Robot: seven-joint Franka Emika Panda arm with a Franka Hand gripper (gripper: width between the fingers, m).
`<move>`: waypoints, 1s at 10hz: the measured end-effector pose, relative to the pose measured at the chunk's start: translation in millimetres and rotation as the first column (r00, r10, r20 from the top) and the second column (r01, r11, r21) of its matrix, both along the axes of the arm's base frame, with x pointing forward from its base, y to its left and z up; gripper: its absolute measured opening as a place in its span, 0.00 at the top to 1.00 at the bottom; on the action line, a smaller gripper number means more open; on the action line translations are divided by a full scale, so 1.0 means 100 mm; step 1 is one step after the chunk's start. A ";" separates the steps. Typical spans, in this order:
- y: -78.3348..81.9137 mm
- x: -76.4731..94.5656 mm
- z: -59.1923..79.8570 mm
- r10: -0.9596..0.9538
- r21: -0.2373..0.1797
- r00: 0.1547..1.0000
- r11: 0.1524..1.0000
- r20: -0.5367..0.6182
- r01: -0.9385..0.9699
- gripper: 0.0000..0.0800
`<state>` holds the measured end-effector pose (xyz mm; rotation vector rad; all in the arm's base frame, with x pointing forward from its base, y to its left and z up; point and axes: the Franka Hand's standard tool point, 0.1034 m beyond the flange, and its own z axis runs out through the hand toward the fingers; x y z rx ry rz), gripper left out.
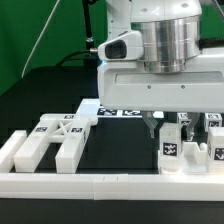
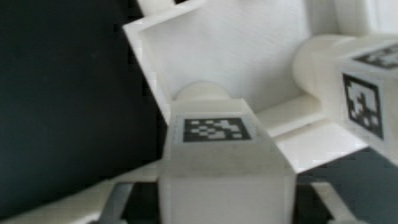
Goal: Assemble chair
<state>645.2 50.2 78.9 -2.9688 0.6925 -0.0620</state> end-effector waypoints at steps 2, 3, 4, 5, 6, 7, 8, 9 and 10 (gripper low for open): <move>-0.01 0.01 0.01 -0.355 0.011 0.935 0.935 -0.022 0.355 0.64; -0.01 0.02 0.01 -0.499 0.021 0.866 0.866 -0.023 0.500 0.64; -0.02 0.01 -0.01 -0.683 0.053 0.729 0.727 -0.038 0.684 0.64; -0.03 0.00 -0.02 -0.771 0.066 0.634 0.630 -0.059 0.774 0.64; -0.03 0.00 -0.02 -0.834 0.079 0.547 0.542 -0.075 0.837 0.64; -0.03 0.00 -0.02 -0.823 0.078 0.564 0.559 -0.072 0.826 0.64; -0.03 0.00 -0.02 -0.769 0.074 0.636 0.632 -0.056 0.771 0.64; 0.00 0.02 0.00 -0.624 0.063 0.781 0.779 -0.020 0.624 0.46; 0.05 0.04 0.02 -0.492 0.055 0.870 0.869 0.003 0.491 0.27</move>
Offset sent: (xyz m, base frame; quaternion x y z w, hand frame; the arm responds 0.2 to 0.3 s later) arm 0.0016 0.0064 -0.0005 0.0881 0.0336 0.4908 0.8662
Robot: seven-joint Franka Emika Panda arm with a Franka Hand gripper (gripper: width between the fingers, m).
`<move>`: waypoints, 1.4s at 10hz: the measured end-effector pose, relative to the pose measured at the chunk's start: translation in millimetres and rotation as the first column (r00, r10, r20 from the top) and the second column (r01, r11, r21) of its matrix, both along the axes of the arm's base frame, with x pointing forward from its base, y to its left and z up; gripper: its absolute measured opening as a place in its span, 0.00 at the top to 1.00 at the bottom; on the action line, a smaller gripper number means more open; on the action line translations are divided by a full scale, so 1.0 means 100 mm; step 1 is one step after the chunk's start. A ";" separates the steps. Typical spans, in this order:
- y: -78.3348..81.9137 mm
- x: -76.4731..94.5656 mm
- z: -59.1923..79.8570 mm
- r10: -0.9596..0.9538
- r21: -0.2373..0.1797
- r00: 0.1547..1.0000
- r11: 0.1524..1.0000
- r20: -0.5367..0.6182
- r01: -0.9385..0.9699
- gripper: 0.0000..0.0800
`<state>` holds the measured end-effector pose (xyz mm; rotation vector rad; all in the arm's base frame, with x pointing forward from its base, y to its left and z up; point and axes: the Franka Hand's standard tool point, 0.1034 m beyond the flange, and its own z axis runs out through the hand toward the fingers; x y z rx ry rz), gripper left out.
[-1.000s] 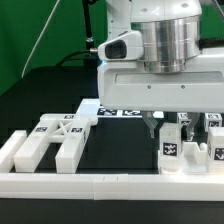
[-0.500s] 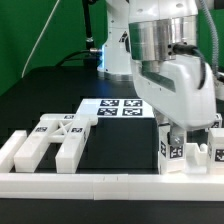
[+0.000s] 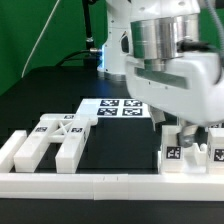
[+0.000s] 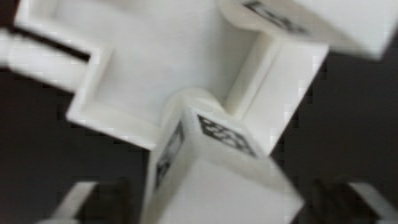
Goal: Assemble chair
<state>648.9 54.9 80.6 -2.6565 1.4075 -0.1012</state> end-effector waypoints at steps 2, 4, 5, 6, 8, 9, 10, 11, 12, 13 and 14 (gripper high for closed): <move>0.03 -0.02 -0.02 0.254 -0.026 0.967 0.967 0.008 -0.254 0.21; 0.02 -0.02 -0.02 0.358 -0.043 0.934 0.933 0.013 -0.357 0.19; 0.01 -0.02 -0.03 0.417 -0.053 0.909 0.908 0.014 -0.416 0.19; -0.02 -0.01 -0.06 0.611 -0.102 0.792 0.788 -0.001 -0.608 0.19; -0.01 -0.02 -0.09 0.607 -0.101 0.794 0.790 -0.004 -0.605 0.19; -0.02 -0.02 -0.09 0.602 -0.100 0.799 0.794 -0.004 -0.599 0.30; -0.01 -0.02 -0.09 0.548 -0.090 0.837 0.833 -0.003 -0.546 0.30; -0.01 -0.02 -0.09 0.496 -0.083 0.868 0.865 -0.003 -0.494 0.55; -0.01 -0.02 -0.10 0.458 -0.078 0.889 0.886 -0.004 -0.456 0.64; -0.02 -0.02 -0.09 0.349 -0.064 0.937 0.935 -0.006 -0.349 0.64; -0.02 -0.01 -0.08 0.210 -0.049 0.978 0.976 -0.010 -0.210 0.64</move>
Offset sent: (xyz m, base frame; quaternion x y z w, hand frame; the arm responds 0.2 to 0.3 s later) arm 0.0000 0.0000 0.0000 0.0000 0.0000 -0.1938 0.9810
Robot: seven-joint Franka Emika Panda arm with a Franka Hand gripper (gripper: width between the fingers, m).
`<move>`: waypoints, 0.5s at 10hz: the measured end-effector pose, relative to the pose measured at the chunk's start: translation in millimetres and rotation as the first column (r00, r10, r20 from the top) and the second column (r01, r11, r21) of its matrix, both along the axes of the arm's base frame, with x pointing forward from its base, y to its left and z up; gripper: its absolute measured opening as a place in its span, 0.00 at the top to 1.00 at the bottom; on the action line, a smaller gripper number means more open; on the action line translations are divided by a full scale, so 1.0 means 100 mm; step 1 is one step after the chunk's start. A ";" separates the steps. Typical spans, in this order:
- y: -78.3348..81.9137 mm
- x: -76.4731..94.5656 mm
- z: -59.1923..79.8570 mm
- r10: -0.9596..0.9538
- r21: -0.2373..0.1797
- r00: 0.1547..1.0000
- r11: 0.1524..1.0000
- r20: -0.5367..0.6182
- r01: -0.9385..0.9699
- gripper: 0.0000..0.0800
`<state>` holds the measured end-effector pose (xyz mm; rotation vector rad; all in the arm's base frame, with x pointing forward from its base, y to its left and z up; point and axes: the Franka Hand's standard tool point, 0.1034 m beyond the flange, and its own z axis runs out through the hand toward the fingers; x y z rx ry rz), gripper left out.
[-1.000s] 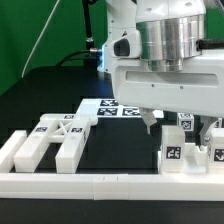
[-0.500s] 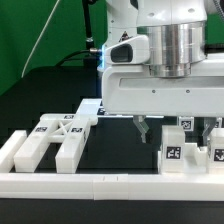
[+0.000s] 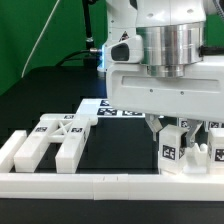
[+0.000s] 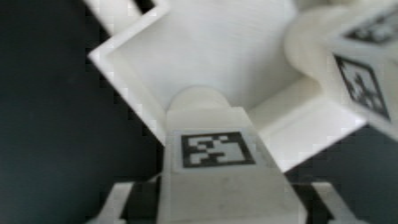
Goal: Assemble chair
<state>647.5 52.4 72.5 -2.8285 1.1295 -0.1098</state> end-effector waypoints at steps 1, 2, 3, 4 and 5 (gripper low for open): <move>0.00 0.00 0.00 -0.143 0.011 0.990 0.990 -0.009 0.143 0.64; -0.01 0.00 0.00 -0.328 0.032 0.944 0.944 -0.025 0.328 0.64; -0.01 0.00 0.00 -0.475 0.054 0.879 0.878 -0.045 0.476 0.64; -0.01 0.00 -0.01 -0.608 0.076 0.790 0.787 -0.072 0.612 0.64; 0.00 -0.01 -0.01 -0.734 0.097 0.670 0.663 -0.110 0.742 0.64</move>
Offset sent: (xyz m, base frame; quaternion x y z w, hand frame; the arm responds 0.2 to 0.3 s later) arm 0.0082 0.0097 0.0068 0.0348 -0.0294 0.3840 0.9222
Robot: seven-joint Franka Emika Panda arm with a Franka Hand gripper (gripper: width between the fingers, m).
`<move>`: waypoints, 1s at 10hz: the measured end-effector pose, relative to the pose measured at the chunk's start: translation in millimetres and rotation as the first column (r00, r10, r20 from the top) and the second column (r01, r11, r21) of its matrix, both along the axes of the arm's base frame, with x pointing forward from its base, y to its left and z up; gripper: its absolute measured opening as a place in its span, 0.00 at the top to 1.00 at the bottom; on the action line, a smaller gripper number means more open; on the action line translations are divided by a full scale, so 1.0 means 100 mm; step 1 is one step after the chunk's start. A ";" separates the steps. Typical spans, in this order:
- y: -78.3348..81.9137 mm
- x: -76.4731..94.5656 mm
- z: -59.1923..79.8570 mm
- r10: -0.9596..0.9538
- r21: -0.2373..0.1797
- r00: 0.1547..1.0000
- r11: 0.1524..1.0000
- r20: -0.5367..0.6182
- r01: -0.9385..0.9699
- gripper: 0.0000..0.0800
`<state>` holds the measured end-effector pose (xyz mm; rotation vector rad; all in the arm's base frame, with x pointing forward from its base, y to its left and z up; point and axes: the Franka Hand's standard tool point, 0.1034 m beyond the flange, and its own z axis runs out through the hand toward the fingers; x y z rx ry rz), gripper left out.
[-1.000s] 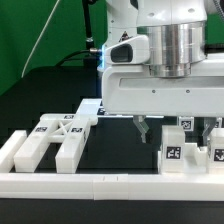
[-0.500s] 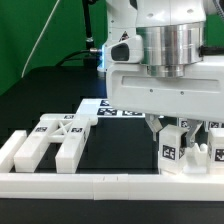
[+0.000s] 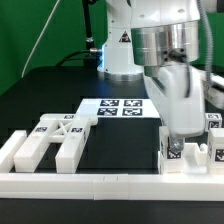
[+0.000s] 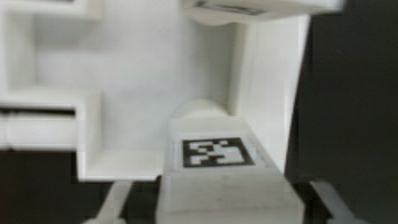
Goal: Assemble chair
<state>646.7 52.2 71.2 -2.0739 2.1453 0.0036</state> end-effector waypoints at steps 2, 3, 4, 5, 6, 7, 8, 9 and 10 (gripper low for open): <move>0.00 0.00 0.00 0.022 -0.003 1.000 1.000 0.002 -0.022 0.53; 0.00 0.00 0.00 0.105 -0.014 0.994 0.994 0.008 -0.105 0.53; 0.01 0.00 0.00 0.269 -0.033 0.963 0.963 0.021 -0.268 0.36; -0.01 0.01 0.00 0.478 -0.065 0.878 0.877 0.036 -0.475 0.22; -0.03 0.00 0.00 0.626 -0.090 0.779 0.779 0.043 -0.621 0.20; -0.02 -0.01 -0.01 0.708 -0.106 0.705 0.704 0.042 -0.702 0.20; -0.03 0.00 -0.01 0.770 -0.122 0.636 0.636 0.042 -0.762 0.19; -0.04 0.00 -0.01 0.808 -0.132 0.588 0.588 0.040 -0.798 0.19; -0.04 0.00 -0.01 0.860 -0.147 0.510 0.509 0.030 -0.848 0.19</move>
Offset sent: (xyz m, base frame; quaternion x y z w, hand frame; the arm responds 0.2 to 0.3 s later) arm 0.0008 0.0109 0.0043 -0.0297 -0.0182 -0.2802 0.9593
